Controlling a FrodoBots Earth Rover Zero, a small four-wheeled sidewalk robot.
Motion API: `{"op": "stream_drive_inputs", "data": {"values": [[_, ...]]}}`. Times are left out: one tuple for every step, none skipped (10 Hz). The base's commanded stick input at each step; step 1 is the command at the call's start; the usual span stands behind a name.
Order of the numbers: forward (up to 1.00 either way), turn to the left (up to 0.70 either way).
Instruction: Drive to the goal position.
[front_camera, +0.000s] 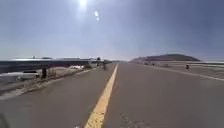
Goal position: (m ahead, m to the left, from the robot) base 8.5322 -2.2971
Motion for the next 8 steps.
{"op": "stream_drive_inputs", "data": {"values": [[0.85, 0.0], [0.85, 0.0], [0.85, 0.0], [0.85, 0.0], [0.85, 0.0], [0.85, 0.0], [0.85, 0.0], [0.85, 0.0]]}}
